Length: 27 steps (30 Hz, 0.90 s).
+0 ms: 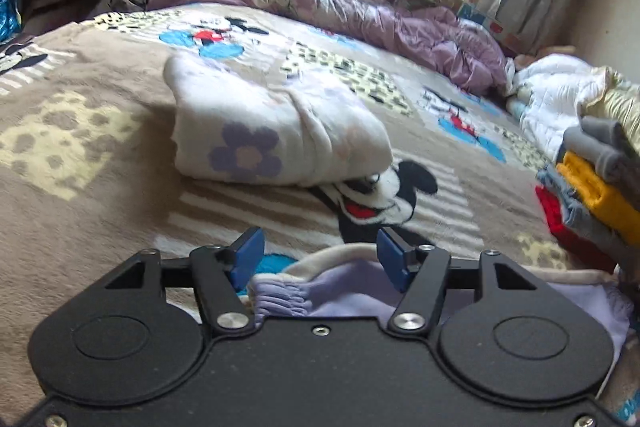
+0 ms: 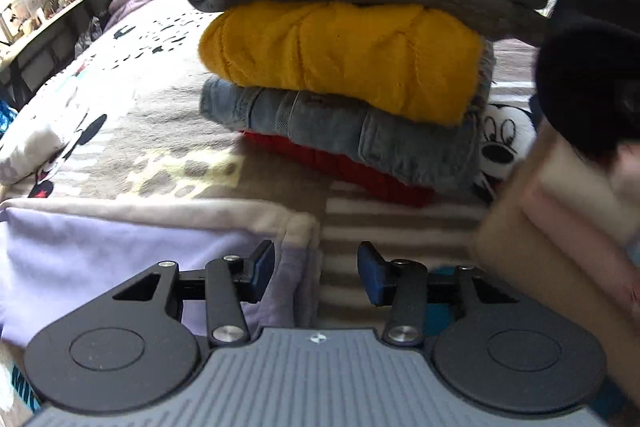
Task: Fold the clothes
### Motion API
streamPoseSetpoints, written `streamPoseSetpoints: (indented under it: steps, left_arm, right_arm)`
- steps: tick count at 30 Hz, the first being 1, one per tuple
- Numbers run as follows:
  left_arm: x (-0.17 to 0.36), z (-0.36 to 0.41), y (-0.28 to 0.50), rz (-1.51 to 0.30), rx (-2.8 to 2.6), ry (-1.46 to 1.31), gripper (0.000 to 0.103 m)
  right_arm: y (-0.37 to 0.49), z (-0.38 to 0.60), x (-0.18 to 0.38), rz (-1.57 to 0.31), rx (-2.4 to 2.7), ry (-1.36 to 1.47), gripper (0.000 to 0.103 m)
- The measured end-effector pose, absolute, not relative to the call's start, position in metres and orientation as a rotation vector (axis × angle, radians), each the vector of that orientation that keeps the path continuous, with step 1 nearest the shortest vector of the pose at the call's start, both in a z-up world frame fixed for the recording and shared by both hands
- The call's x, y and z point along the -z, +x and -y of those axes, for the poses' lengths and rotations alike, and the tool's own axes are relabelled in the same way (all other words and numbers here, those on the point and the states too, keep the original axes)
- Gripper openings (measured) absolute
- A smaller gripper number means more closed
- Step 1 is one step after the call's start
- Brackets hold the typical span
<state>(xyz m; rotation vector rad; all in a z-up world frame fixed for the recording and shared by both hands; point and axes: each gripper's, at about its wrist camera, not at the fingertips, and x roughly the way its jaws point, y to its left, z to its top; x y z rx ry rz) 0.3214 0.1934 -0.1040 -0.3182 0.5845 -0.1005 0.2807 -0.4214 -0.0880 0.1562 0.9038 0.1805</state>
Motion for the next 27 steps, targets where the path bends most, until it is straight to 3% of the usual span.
streamPoseSetpoints:
  steps: [5, 10, 15, 20, 21, 23, 27]
  left_arm:
    - [0.078, -0.170, 0.292, -0.517, 0.257, -0.229, 0.061]
    - [0.073, -0.076, 0.229, -0.451, 0.591, 0.131, 0.061]
    - [0.110, 0.003, 0.187, -0.438, 0.662, 0.474, 0.061]
    - [0.137, 0.027, 0.184, -0.373, 0.599, 0.622, 0.061]
    - [0.142, 0.028, 0.185, -0.359, 0.579, 0.650, 0.060]
    - [0.143, 0.022, 0.196, -0.391, 0.564, 0.599, 0.038]
    - [0.133, 0.003, 0.210, -0.436, 0.567, 0.474, 0.038]
  right_arm:
    - [0.251, 0.419, 0.089, -0.856, -0.160, 0.210, 0.047]
    - [0.244, 0.413, 0.100, -0.836, -0.132, 0.239, 0.045]
    - [0.240, 0.402, 0.107, -0.803, -0.096, 0.212, 0.028]
    - [0.236, 0.390, 0.105, -0.755, -0.066, 0.147, 0.022]
    - [0.235, 0.390, 0.103, -0.744, -0.060, 0.143, 0.021]
    - [0.233, 0.390, 0.097, -0.732, -0.049, 0.142, 0.021]
    - [0.232, 0.393, 0.084, -0.733, -0.049, 0.154, 0.021]
